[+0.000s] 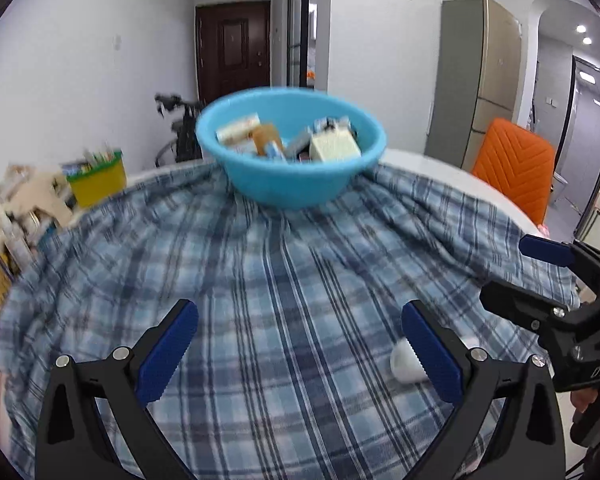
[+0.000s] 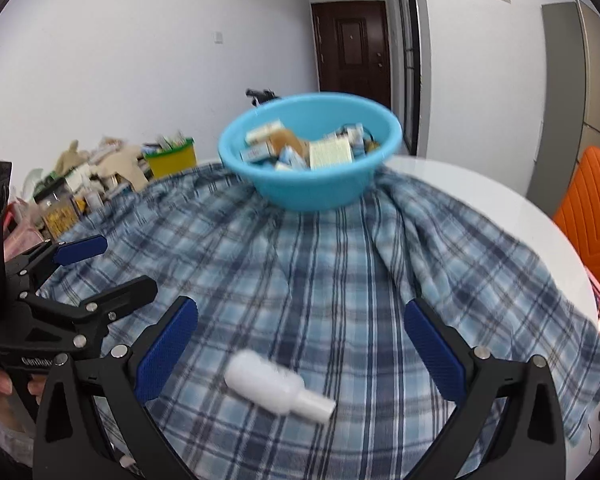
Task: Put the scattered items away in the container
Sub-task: 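Withdraw both tools up and away from the basin, then move the right tool to the white lotion bottle and grasp it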
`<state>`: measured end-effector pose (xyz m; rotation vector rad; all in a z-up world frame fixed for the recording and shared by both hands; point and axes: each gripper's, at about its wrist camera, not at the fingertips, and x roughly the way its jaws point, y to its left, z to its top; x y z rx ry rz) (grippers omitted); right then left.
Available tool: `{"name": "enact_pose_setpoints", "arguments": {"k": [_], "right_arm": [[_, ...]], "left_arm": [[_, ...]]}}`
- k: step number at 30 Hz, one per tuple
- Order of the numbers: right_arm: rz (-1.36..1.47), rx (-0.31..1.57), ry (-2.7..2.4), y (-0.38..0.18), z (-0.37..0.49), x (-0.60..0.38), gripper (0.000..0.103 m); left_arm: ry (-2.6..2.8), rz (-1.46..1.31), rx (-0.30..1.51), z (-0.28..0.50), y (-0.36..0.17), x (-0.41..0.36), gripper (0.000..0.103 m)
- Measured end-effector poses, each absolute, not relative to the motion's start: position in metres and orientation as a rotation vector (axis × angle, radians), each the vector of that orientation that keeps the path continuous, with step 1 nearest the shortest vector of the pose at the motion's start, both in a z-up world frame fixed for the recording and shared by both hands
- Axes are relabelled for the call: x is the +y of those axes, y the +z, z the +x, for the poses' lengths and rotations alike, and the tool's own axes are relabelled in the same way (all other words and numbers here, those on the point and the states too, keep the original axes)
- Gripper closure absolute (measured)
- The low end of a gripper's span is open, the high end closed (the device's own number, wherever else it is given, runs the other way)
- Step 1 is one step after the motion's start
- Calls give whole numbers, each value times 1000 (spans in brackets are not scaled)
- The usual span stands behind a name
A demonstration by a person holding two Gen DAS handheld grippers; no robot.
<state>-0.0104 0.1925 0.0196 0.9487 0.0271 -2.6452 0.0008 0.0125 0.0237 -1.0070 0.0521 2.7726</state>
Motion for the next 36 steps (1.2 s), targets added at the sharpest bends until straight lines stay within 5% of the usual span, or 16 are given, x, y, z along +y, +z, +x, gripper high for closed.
{"name": "enact_pose_setpoints", "arguments": {"k": [13,25,36], "right_arm": [[1091,-15,-2472,-33,-6,200,1],[1221,144,-2302,-56,-25,197,39],[1229,158,-2232,-55,-11,195,53]], "left_arm": [[2697,-1181,114,4,-24,22,0],[2613,-1244,122,-1,-39,33,0],[2581,-1256,186,-13,-49,55,0]]}}
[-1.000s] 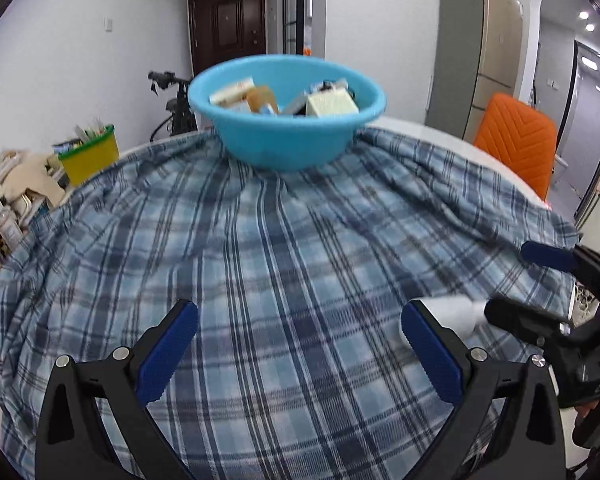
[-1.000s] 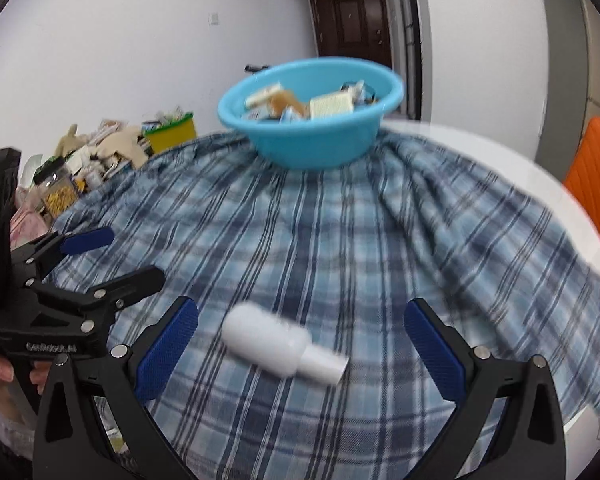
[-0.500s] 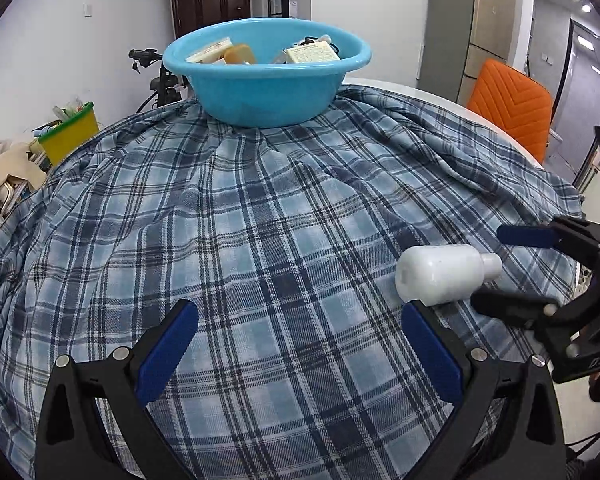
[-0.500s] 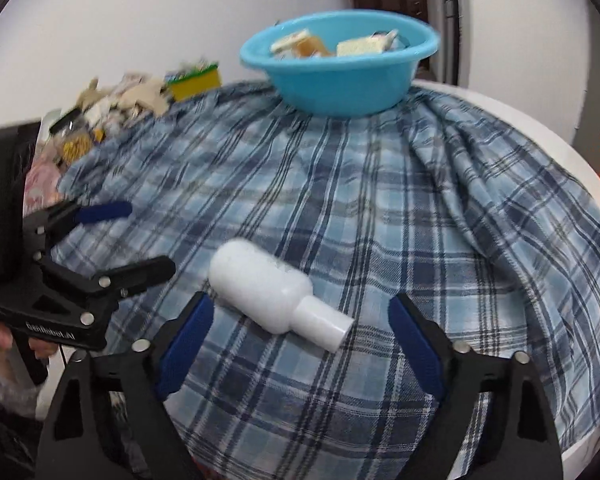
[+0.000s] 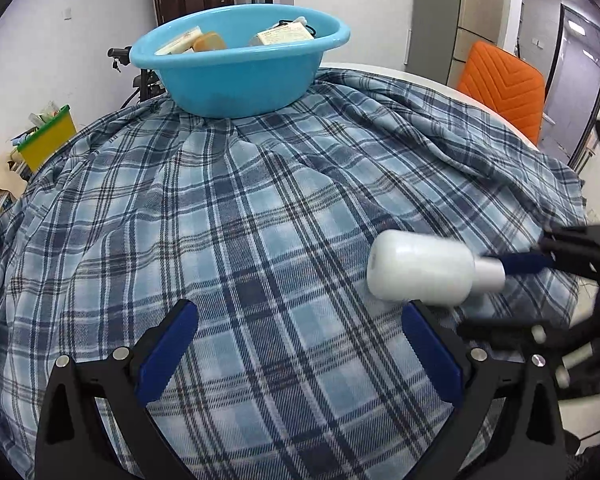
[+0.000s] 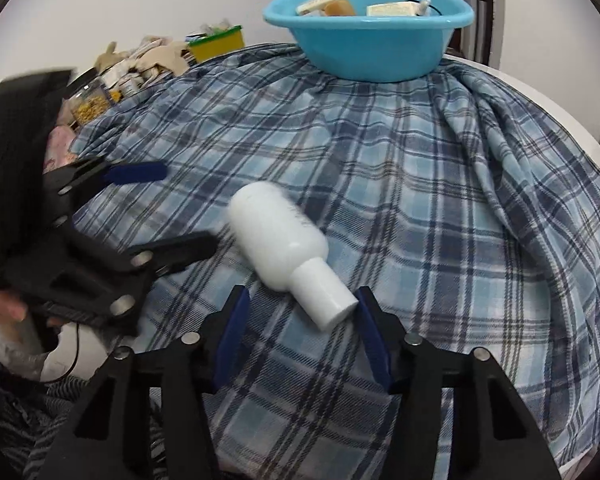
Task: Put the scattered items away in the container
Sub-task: 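Move the right tool to the white lotion bottle and grasp it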
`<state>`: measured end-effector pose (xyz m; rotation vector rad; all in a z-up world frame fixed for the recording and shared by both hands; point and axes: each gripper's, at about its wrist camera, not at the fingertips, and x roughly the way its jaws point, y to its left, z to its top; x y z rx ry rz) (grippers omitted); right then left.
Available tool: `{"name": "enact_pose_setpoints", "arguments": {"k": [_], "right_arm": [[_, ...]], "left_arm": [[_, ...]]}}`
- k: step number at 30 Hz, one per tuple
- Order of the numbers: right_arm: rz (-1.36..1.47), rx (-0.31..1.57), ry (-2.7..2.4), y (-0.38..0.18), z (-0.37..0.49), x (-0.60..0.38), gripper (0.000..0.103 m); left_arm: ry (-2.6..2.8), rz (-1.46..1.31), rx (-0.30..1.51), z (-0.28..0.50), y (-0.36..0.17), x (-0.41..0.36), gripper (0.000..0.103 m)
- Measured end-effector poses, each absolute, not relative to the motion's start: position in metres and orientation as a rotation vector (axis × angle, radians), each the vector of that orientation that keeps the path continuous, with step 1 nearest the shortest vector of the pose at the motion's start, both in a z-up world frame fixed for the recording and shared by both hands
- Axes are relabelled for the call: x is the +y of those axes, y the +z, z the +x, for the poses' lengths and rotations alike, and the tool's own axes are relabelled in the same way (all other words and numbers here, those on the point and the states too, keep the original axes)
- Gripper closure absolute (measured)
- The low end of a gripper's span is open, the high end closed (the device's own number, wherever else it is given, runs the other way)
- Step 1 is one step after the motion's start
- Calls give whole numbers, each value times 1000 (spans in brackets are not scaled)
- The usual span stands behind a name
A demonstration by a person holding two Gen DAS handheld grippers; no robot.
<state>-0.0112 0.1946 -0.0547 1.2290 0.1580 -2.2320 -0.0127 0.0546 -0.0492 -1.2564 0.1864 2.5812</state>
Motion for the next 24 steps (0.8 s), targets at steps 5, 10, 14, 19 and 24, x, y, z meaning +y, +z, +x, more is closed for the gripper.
{"name": "enact_pose_setpoints", "arguments": {"k": [5,10,14,19,24], "right_arm": [[1229,155,-2152,-53,2,187,60],[1169,175,-2227,-46,2,182,60],[1130,157,-2352,-41,-12,181,57],[1135,48,-2419,-48,-24,176,52],[1133,-15,-2428,-51,-35,171,51]], "left_arm": [[2603,-1248,195,-24,-48,56,0],[2622,-1235,180,-24,-43,50,0],[2635,-1231,166,-19,-39,42,0],[2674,-1250,160,-17,-40,29,1],[2662,-1268,97,-18,-41,17,1]]}}
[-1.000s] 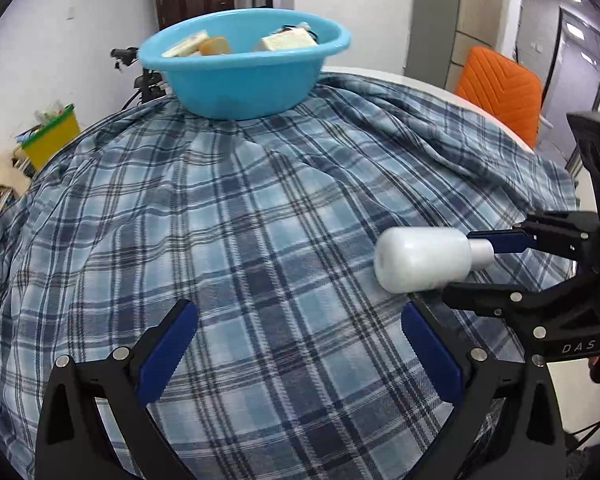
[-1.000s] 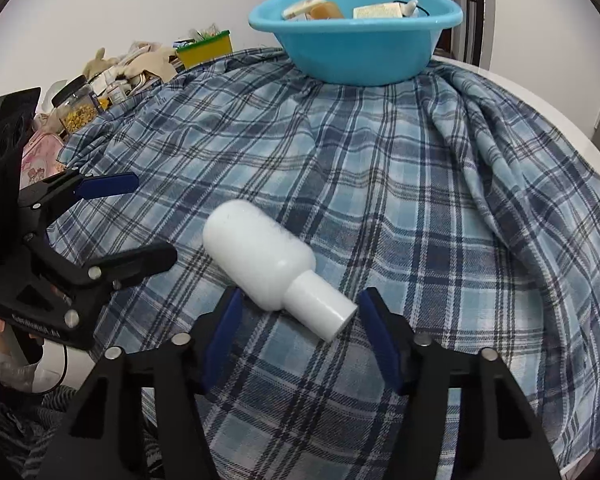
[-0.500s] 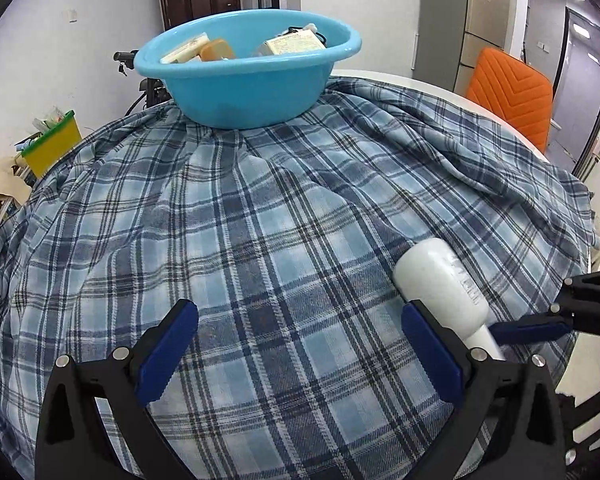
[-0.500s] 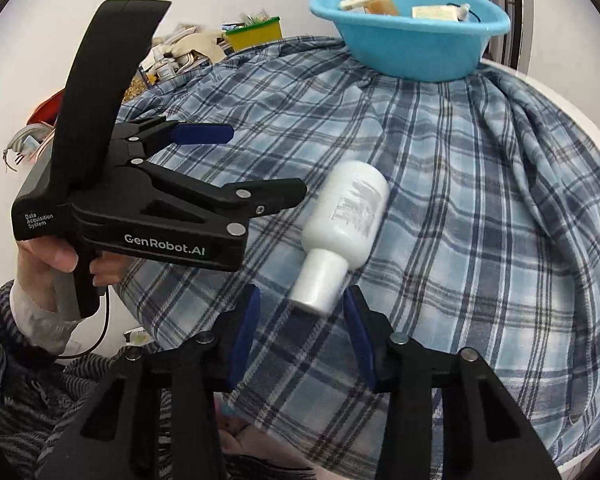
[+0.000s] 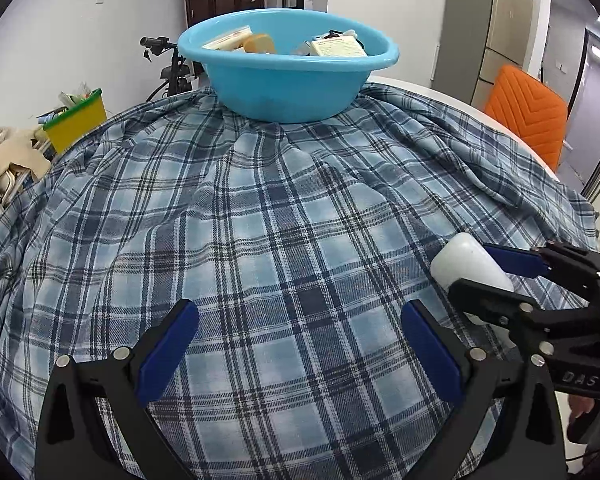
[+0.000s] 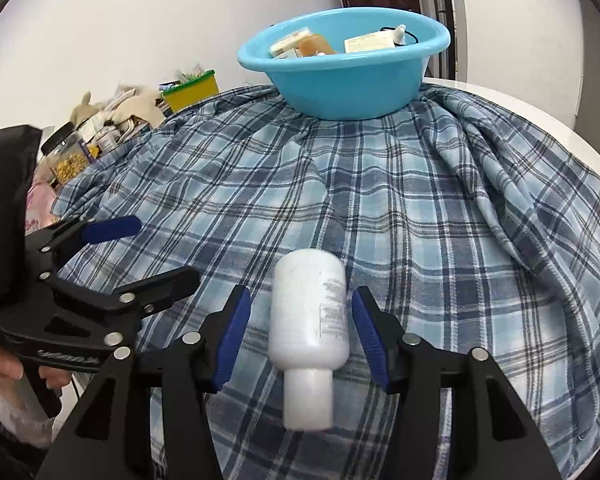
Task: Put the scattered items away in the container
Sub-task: 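Move the right tool to the white lotion bottle and grasp it, then carry the lotion bottle with the right gripper up over the basin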
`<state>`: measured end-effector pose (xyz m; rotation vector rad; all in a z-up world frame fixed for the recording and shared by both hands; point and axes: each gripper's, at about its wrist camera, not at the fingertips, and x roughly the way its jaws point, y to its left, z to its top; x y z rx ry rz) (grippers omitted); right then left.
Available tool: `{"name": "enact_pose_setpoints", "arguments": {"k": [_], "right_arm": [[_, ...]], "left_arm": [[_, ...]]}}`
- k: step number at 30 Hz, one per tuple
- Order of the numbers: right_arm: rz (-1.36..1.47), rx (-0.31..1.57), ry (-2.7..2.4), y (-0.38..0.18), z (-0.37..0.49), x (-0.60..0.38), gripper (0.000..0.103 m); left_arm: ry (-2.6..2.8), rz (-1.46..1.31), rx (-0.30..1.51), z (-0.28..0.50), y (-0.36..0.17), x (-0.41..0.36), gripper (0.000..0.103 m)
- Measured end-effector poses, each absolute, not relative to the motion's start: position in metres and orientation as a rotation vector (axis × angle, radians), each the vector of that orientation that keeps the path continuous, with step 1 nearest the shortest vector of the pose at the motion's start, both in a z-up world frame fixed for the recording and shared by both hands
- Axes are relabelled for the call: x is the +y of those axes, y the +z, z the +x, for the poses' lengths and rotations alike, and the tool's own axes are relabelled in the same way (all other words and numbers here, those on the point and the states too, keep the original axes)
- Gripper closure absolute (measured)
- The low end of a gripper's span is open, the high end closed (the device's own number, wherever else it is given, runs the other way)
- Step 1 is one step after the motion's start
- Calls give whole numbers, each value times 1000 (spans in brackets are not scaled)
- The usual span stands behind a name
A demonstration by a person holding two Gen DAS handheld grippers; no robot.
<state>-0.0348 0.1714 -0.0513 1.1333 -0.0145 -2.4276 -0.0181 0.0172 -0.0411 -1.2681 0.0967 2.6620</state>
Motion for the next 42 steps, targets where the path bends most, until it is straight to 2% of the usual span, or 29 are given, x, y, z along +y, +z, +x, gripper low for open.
{"name": "enact_pose_setpoints", "arguments": {"k": [12,13,14,28,42], "right_arm": [[1140,68,-2430,-61,-39,167,52],[1155,85,-2438,-62,-40,165,62],[1163,102,-2457,-63,-41,164,65],[1118,143,-2529,-46,-37,164,65],[812,108,-2686,51,-53,158,65]], "left_arm": [[2696,-1294,101,-17,-46,8,1],[2695,-1295,103,-16,-47,9,1],[2694,-1297,105,-16,-47,10,1],[2687,-1280,109,-14,-45,19,1],[2845,-1034,31,-28,21,10,0]]}}
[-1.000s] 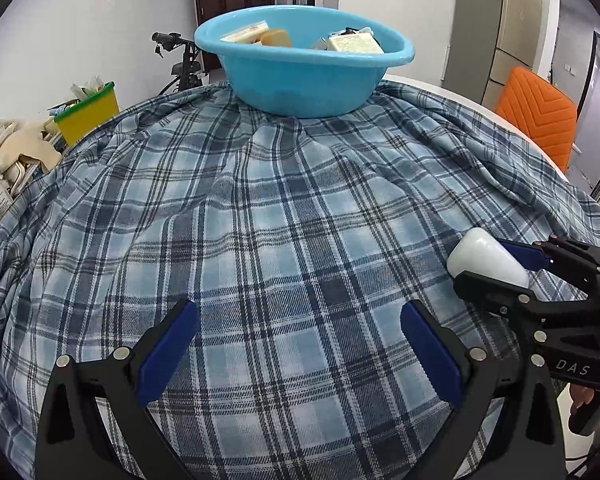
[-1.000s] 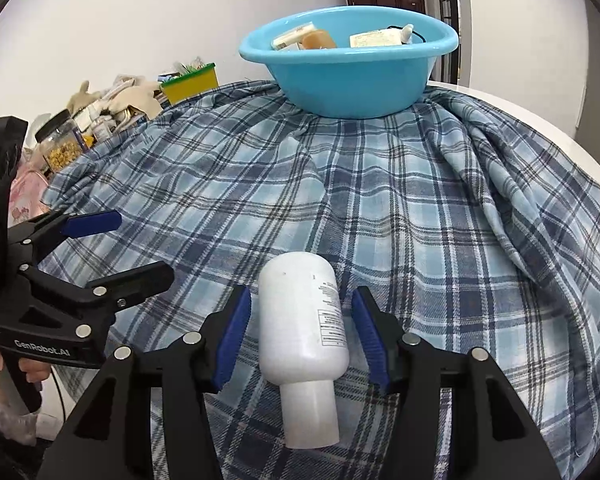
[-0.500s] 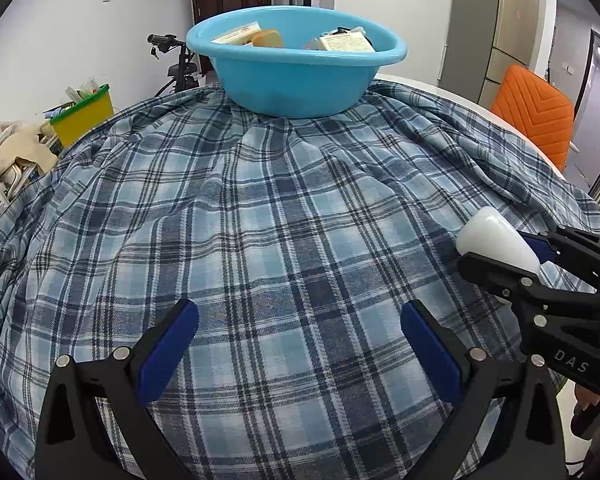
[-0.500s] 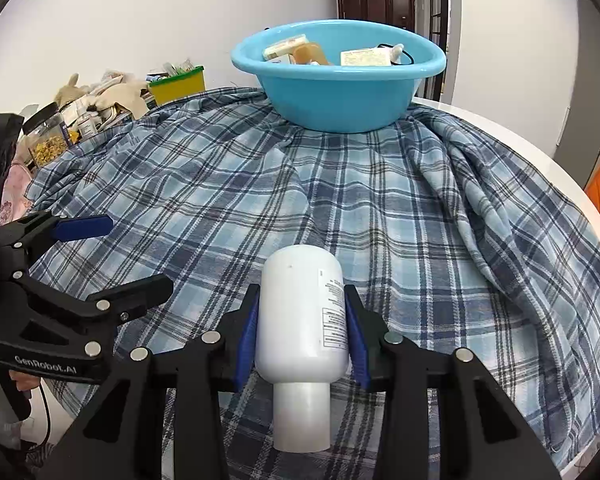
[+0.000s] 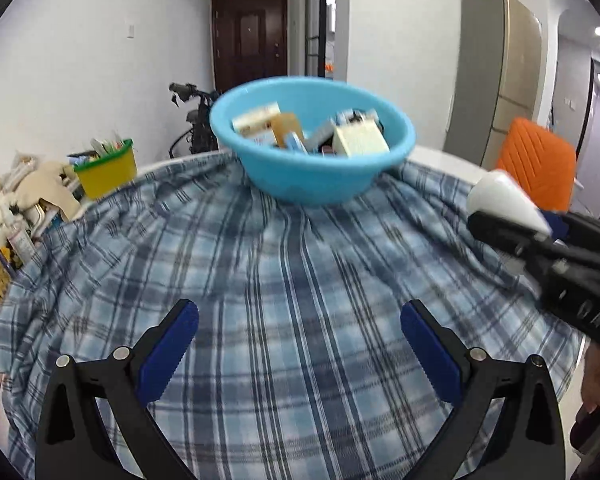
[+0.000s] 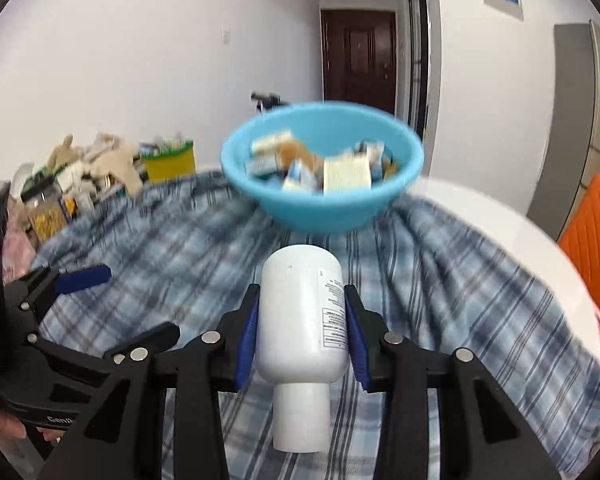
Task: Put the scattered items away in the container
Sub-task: 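Carry the lotion bottle with the right gripper up over the basin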
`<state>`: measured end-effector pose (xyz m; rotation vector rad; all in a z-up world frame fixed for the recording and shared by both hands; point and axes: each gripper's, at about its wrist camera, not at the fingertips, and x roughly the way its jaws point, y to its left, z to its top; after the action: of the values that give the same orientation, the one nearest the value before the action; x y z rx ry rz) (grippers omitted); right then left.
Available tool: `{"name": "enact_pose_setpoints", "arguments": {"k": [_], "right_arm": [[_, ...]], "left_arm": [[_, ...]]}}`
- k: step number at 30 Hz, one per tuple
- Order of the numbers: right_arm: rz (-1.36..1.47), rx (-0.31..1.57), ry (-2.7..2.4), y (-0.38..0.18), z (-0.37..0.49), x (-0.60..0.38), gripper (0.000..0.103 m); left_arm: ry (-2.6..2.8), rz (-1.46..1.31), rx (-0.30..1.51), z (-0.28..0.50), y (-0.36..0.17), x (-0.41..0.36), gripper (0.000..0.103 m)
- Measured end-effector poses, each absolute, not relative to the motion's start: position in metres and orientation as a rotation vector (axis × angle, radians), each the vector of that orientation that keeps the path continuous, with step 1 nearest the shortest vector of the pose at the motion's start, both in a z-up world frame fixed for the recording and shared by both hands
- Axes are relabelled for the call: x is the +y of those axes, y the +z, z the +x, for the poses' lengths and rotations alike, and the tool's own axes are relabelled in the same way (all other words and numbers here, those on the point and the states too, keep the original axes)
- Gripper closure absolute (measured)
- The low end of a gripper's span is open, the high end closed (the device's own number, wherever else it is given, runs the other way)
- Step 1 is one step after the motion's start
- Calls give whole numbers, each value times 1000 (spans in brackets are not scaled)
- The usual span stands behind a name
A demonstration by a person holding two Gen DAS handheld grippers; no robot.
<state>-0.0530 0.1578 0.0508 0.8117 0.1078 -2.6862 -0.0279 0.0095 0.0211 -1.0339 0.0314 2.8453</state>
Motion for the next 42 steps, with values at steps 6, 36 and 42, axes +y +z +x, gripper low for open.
{"name": "enact_pose_setpoints", "arguments": {"k": [6,36,42], "right_arm": [[687,128,-2724,92,-55,153,65],[715,159,-2637,118,-207,132,65],[775,185,-2641,113,-250,121,65]], "left_arm": [[2848,-996,0,-35,37,9,0],[2800,-1042,58,-126,30,28,0],[2820,-1054,-7,-177,31,14,0]]}}
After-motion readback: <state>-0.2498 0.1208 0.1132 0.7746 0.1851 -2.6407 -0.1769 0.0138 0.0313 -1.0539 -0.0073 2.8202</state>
